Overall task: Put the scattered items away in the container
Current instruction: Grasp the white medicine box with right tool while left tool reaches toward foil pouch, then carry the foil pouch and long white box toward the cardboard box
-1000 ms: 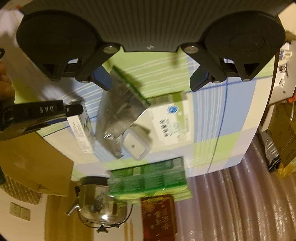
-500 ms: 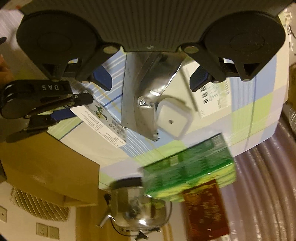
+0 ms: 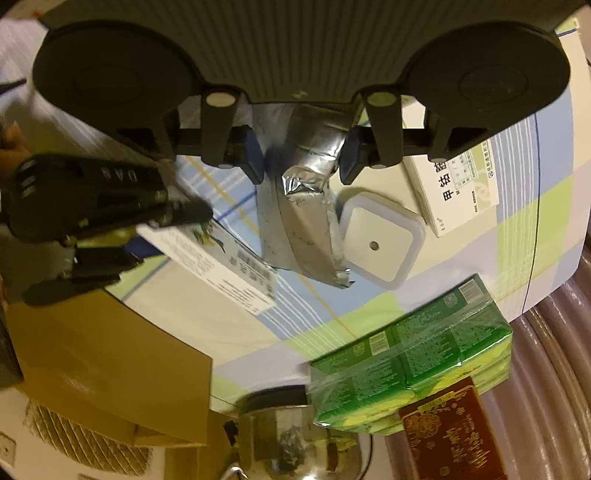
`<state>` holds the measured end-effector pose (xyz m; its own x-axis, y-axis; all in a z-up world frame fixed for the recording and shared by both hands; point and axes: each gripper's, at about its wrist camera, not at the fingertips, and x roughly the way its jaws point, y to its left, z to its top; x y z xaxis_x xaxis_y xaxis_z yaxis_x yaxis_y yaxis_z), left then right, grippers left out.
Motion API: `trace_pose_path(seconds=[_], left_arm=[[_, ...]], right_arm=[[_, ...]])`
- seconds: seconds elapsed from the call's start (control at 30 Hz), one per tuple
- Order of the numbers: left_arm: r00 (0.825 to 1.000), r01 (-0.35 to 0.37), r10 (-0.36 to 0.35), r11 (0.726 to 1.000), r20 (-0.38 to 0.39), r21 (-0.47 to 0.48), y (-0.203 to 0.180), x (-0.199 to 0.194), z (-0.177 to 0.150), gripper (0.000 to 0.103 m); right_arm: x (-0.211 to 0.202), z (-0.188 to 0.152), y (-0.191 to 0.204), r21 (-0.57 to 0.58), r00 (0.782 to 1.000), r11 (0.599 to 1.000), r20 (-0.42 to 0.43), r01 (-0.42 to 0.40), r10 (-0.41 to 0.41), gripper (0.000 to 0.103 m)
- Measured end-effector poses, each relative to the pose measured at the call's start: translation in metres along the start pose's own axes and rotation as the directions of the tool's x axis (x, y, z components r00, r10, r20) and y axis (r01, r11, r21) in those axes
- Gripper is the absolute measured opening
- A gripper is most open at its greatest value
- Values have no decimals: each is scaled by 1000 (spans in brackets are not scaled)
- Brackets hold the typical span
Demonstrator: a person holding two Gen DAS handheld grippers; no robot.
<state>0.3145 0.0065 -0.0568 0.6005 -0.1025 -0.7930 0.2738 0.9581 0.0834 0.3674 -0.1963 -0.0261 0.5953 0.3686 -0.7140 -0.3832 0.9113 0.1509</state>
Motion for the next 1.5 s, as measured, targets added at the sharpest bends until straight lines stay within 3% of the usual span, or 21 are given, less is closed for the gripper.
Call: trace_pose_path(seconds=[0.33,0.57,0.67,0.7,0.73,0.83,0.93,1.13,1.27,1.5], left_arm=[[998,64,-66,993,-16,-98,-55,-55,-52,36],[994,97,-101,988,-33,-117,-106,-98,-93,36],[994,92,-100,987,-54,-136,-115,-108,-97,43],[993,89,-99,986,-63,-143,-115,-110,-97,54],[993,83,-94,987,-70,-140,-116,-113,-95,58],[989,88,-102,987,-104,-131,-111,-113,-86,59],[979,107,-130,983,-157,-146,-103,-102,-77,60],[948,137,-168,982,-272,-128,-102,-70,-60,60],[915,159,-182,983,-359,-92,-110,-49,-54,60],[893,152,-157,987,-423,-46,-119,-34,-54,52]], right_arm=[[-67,-53,-5,24,997,1000,-78,-14,16,23],[-119,-94,2,9,994,1000,-104,28,-27,23],[-129,-103,4,17,993,999,-109,35,-33,23],[-132,-105,5,13,993,999,-108,40,-38,23],[-133,-106,6,9,993,999,-109,41,-40,24],[-137,-108,6,17,993,999,-111,31,-29,32],[-136,-108,4,32,994,999,-110,27,-24,48],[-133,-107,2,18,994,1000,-104,17,-15,50],[-128,-110,0,19,994,1000,-106,4,-2,51],[-125,-113,-3,-3,996,1000,-92,5,-5,52]])
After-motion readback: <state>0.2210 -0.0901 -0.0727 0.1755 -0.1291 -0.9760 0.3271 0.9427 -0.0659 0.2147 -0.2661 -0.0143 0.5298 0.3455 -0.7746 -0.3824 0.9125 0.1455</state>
